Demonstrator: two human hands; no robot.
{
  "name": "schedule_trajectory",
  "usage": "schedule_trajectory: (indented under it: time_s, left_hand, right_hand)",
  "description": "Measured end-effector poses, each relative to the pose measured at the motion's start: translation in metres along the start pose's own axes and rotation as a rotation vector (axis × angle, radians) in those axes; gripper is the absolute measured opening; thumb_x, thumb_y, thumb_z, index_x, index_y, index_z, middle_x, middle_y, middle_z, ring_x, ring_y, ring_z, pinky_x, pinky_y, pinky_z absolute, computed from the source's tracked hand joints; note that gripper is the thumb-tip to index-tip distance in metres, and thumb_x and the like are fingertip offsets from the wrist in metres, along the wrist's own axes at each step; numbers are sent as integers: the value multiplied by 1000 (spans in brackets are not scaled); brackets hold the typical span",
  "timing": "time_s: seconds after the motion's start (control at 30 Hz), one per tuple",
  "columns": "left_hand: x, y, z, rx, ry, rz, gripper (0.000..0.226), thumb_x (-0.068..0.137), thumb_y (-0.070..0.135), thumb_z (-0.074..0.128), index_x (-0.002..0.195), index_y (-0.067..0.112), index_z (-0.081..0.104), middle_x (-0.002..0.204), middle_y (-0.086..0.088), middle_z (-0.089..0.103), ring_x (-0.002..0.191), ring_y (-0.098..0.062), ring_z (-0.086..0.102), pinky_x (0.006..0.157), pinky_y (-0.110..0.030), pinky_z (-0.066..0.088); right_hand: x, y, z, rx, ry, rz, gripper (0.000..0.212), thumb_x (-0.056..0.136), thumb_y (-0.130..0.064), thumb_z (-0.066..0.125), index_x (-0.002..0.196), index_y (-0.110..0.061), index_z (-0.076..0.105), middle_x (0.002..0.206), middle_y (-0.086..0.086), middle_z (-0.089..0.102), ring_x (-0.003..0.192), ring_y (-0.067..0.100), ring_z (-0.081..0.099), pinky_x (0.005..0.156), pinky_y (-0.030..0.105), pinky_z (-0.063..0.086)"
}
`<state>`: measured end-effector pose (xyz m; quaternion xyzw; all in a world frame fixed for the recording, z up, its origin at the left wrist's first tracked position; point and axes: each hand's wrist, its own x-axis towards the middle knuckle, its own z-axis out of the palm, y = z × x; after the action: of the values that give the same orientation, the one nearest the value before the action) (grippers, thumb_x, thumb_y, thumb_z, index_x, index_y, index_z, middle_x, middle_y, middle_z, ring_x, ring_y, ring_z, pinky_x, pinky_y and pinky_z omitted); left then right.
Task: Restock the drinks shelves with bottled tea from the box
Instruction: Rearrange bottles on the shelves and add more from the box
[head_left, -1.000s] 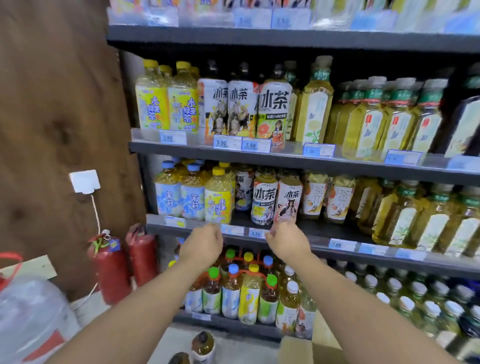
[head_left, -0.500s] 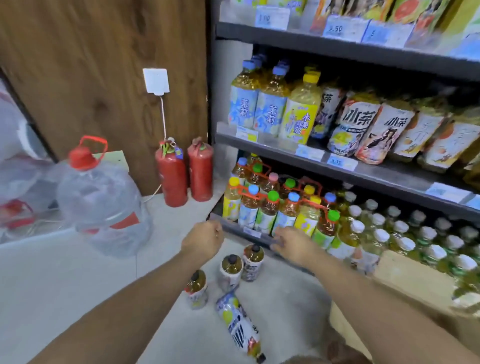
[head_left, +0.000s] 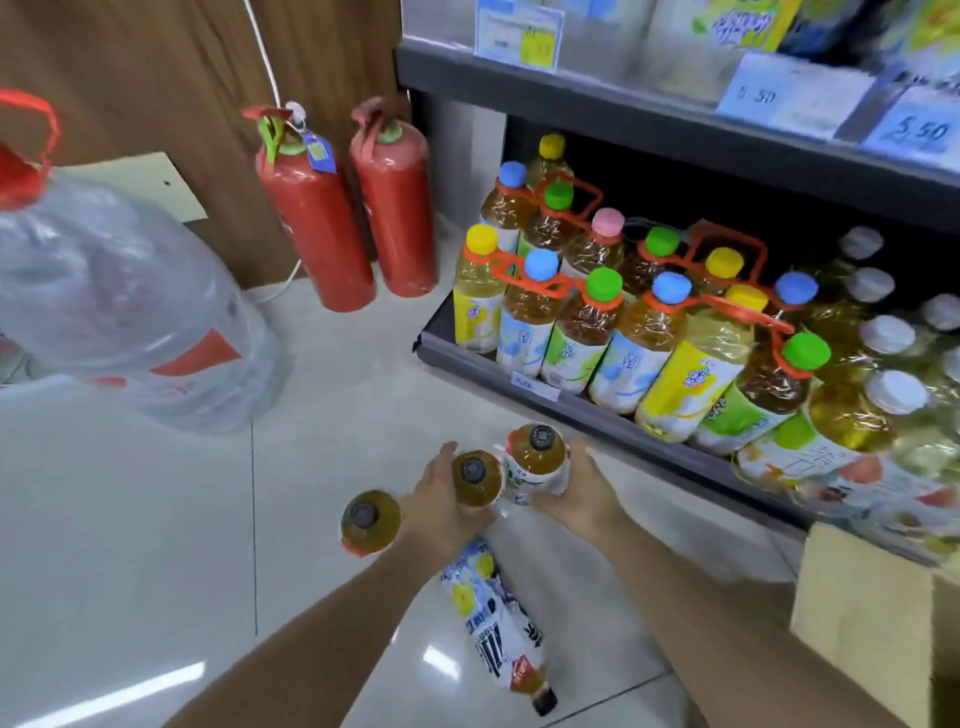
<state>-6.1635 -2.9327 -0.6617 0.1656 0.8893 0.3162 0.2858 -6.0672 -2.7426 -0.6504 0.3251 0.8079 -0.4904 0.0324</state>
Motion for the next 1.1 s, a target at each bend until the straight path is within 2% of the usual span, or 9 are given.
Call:
schedule_trajectory:
  time_s: [0.07, 0.17, 0.33, 0.57, 0.63, 0.77, 0.9, 1.0, 1.1]
  left_hand:
    - [4, -10, 18, -18, 56, 2, 107, 67, 53, 84, 150, 36, 19, 150, 9, 39, 132, -15, 47, 109, -31, 40]
    - [7, -17, 31, -23, 135, 37, 104, 65, 56, 84, 145, 43, 18, 144, 15, 40, 121, -2, 47, 97, -17, 36]
    - [9, -15, 34, -23, 218, 77, 92, 61, 54, 84, 134, 50, 28, 120, 27, 40, 98, 15, 40, 73, 7, 30]
    - [-8, 15, 7, -114, 224, 54, 90, 61, 49, 85, 137, 33, 39, 125, 8, 53, 107, -12, 56, 91, -27, 48]
    - [-20, 38, -11, -159, 227, 84, 83, 61, 45, 85, 132, 36, 43, 120, 10, 56, 106, -11, 58, 90, -27, 50]
    - [-59, 98, -57, -210, 244, 231, 62, 60, 41, 86, 104, 57, 46, 99, 25, 63, 92, 12, 58, 65, -1, 40]
    - [-119, 158, -100, -267, 294, 452, 62, 61, 29, 83, 101, 62, 48, 99, 39, 63, 87, 18, 60, 66, 2, 41]
    - [-164, 197, -129, -261, 318, 562, 64, 61, 30, 83, 113, 49, 51, 102, 32, 66, 92, 13, 63, 74, -3, 44]
    - [-203, 240, -157, -171, 336, 626, 69, 59, 44, 79, 122, 39, 51, 110, 21, 64, 100, 1, 62, 88, -27, 52]
  right_hand:
    - [14, 6, 8, 38, -11, -33, 85, 56, -41, 90, 127, -28, 44, 129, 2, 56, 118, 22, 57, 101, 45, 47]
    - [30, 11, 19, -41, 33, -97, 90, 62, -36, 90, 133, -37, 36, 131, -9, 44, 117, 11, 52, 99, 27, 44]
    - [41, 18, 27, -119, 84, -136, 91, 60, -39, 89, 137, -33, 40, 130, -6, 44, 113, 14, 55, 96, 29, 48]
    - [-5, 3, -15, -61, 199, -105, 79, 54, -52, 82, 122, -48, 42, 117, -17, 48, 104, 4, 54, 86, 23, 44]
    - [-22, -16, -38, -66, 236, -130, 76, 55, -50, 83, 120, -46, 44, 116, -15, 50, 105, 6, 54, 86, 24, 45]
    - [-64, -71, -86, -84, 282, -235, 72, 57, -44, 82, 122, -36, 51, 115, -9, 56, 108, 12, 58, 91, 35, 51]
    - [-127, -128, -134, -108, 404, -324, 81, 59, -47, 83, 130, -30, 48, 118, -8, 54, 104, 11, 54, 85, 30, 48]
    - [-181, -163, -174, -117, 483, -363, 79, 59, -49, 82, 128, -27, 51, 116, -6, 56, 106, 14, 55, 87, 32, 49]
    - [-230, -193, -217, -115, 533, -397, 81, 60, -52, 79, 131, -27, 50, 119, -5, 56, 107, 12, 54, 86, 29, 47]
